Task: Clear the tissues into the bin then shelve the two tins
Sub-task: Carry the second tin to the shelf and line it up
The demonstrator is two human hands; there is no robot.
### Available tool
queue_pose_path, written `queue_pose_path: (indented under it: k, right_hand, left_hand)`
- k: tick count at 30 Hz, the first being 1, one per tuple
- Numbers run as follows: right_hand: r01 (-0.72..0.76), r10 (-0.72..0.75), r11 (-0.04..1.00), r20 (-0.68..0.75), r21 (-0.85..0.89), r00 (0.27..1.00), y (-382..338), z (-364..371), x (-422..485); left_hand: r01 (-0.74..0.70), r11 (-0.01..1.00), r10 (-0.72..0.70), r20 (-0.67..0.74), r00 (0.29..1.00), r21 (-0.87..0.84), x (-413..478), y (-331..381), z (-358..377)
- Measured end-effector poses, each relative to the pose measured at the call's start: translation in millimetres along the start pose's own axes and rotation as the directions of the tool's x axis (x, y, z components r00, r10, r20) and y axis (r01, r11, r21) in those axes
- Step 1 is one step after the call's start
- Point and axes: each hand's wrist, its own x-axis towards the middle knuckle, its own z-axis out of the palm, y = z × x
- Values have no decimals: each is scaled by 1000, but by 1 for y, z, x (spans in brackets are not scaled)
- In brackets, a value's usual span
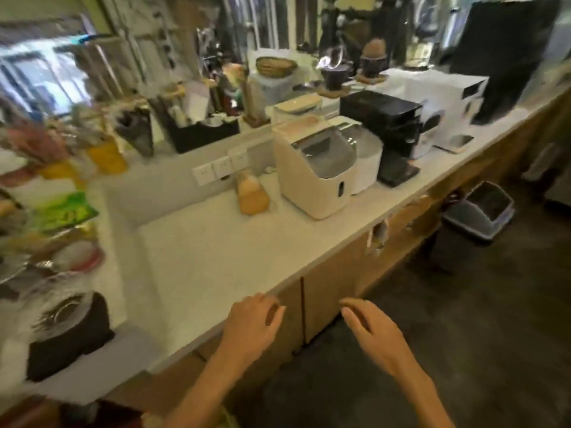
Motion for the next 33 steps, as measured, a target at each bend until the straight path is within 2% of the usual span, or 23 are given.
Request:
queue_pose_path:
  k: [3, 5, 12, 17, 20, 24, 26, 29, 33]
  right_hand:
    - [-75, 62, 996, 253, 42, 965, 9, 40, 40]
    - [-94, 77, 995, 325, 40, 942, 21, 54, 68]
    - [-31, 49, 998, 404, -53, 913, 54, 34, 215]
    - [133, -97, 990, 415, -57, 905, 18, 23, 352]
    - [257, -177, 957, 428, -135, 886, -10, 37, 433]
    - [365, -295, 922, 377, -128, 878, -59, 70, 523]
    - [357, -299, 928, 355, -109, 886, -75, 92, 561]
    - [195, -141, 973, 354, -122, 925, -94, 123, 610]
    - [25, 4, 997, 384, -70, 923, -96, 159, 649]
  left_hand:
    - [137, 990, -139, 93, 986, 26, 0, -51, 21]
    - [241, 970, -242, 106, 965, 15, 10, -73, 32]
    - [489, 872, -488, 63, 871, 9, 107, -116, 56]
    - [539, 841, -539, 13, 842, -42, 203, -132, 55]
    - [577, 815, -578, -22, 815, -56, 253, -148, 57]
    - [593, 795, -606, -98, 790, -129, 314, -178, 48]
    - [594, 786, -613, -87, 785, -172, 345, -200, 44]
    - [614, 735, -642, -1, 767, -289, 398, -238, 42]
    - [713, 498, -665, 310, 679, -494, 460, -277, 51]
